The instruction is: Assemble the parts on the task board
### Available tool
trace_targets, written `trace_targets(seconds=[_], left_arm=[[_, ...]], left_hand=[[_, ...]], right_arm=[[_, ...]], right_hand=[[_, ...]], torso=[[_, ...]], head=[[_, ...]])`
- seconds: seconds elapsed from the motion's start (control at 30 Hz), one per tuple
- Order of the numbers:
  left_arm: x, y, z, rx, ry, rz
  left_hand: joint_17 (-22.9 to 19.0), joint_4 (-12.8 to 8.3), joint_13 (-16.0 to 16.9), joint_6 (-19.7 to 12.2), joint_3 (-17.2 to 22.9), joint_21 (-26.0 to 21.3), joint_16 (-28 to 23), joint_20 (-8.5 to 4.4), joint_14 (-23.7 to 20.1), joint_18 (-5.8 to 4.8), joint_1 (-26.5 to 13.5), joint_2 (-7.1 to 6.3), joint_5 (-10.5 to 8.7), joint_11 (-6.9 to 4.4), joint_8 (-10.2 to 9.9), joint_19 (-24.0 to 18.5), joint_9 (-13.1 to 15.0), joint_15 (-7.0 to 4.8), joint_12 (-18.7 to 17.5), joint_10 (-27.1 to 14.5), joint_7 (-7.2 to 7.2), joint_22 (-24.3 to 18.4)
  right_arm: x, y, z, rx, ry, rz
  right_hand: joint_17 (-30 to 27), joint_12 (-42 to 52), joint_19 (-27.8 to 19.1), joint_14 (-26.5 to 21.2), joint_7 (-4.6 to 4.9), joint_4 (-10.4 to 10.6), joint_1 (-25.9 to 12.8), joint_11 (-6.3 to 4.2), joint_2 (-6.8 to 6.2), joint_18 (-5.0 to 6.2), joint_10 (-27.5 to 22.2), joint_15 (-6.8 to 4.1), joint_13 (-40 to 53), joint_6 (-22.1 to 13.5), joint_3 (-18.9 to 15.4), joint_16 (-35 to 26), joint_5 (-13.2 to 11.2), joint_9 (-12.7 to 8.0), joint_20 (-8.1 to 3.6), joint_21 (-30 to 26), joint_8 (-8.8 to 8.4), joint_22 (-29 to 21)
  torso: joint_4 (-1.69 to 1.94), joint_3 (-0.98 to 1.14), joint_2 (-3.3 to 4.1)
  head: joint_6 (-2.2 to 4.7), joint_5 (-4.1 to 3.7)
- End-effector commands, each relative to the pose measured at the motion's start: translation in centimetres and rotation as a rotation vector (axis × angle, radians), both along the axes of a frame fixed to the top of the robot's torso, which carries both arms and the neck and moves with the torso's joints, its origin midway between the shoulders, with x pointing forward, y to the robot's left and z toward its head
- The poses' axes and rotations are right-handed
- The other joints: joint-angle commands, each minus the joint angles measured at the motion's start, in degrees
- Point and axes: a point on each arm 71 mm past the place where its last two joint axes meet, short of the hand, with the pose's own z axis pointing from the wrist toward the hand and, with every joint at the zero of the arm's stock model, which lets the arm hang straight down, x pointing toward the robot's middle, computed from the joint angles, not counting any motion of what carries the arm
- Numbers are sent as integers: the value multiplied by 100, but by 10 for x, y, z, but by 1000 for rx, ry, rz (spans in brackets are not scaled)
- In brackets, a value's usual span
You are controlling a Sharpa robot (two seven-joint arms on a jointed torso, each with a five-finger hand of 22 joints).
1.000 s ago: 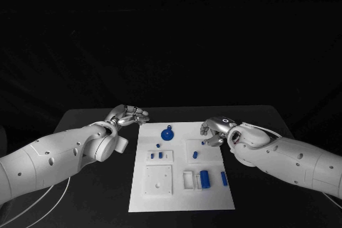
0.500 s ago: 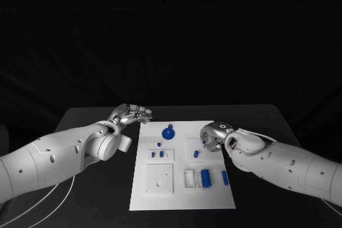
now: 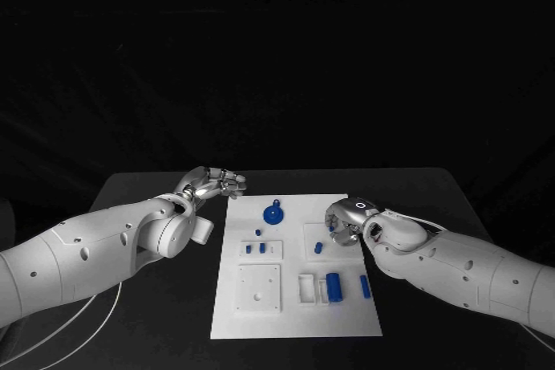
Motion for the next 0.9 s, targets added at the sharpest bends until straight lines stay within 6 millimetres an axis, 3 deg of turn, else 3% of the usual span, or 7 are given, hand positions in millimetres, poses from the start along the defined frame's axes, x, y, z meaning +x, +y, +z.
trace_targets(seconds=[0.03, 0.23, 0.4, 0.9], left_arm=[[0, -2, 1, -19, 0, -17], [0, -2, 1, -20, 2, -18], [0, -2, 1, -19, 3, -15], [1, 1, 1, -17, -1, -8]], left_hand=[[8, -8, -9, -53, -42, -29, -33, 17, 10, 93, 2, 43, 4, -10, 37, -20, -5, 28, -30, -47, -6, 8], [15, -10, -14, -61, -44, -32, -42, 17, 26, 96, 6, 45, 6, -7, 36, -20, -7, 25, -33, -54, -5, 12], [31, -17, -26, -68, -50, -34, -54, 12, 63, 101, 15, 44, 8, 1, 39, -12, -10, 16, -44, -76, 1, 21], [53, -38, -54, -108, -55, -46, -97, 7, 93, 102, 38, 25, 11, 30, 31, -4, -22, 11, -69, -140, 28, 35]], right_arm=[[-2, 1, -3, -16, -6, -12], [-3, 3, -4, -33, -26, -21], [-2, 3, -3, -41, -59, -37], [-3, 5, 3, -13, -141, -45]], right_hand=[[-9, 18, 30, 9, -25, 71, -4, -38, 30, 151, 161, -54, 15, 82, 96, 43, -32, 19, -23, 3, 46, 107], [-22, 82, 40, 57, -114, 158, -80, -130, 77, 151, 407, -144, 52, 281, 208, 84, -44, 61, -47, 86, 136, 121], [-51, 197, 38, 81, -229, 71, -14, -242, 75, 151, 698, -251, 145, 536, 304, 74, -38, 146, -67, 131, 271, 115], [-90, 211, 77, 145, -291, -19, 24, -304, 33, 151, 842, -313, 238, 685, 448, 64, -32, 209, -84, 188, 314, 107]], torso=[[4, -3, 0], [3, -2, 0], [8, -5, -1], [2, -8, -7]], head=[[-13, -1], [-23, 2], [-44, -6], [-47, -13]])
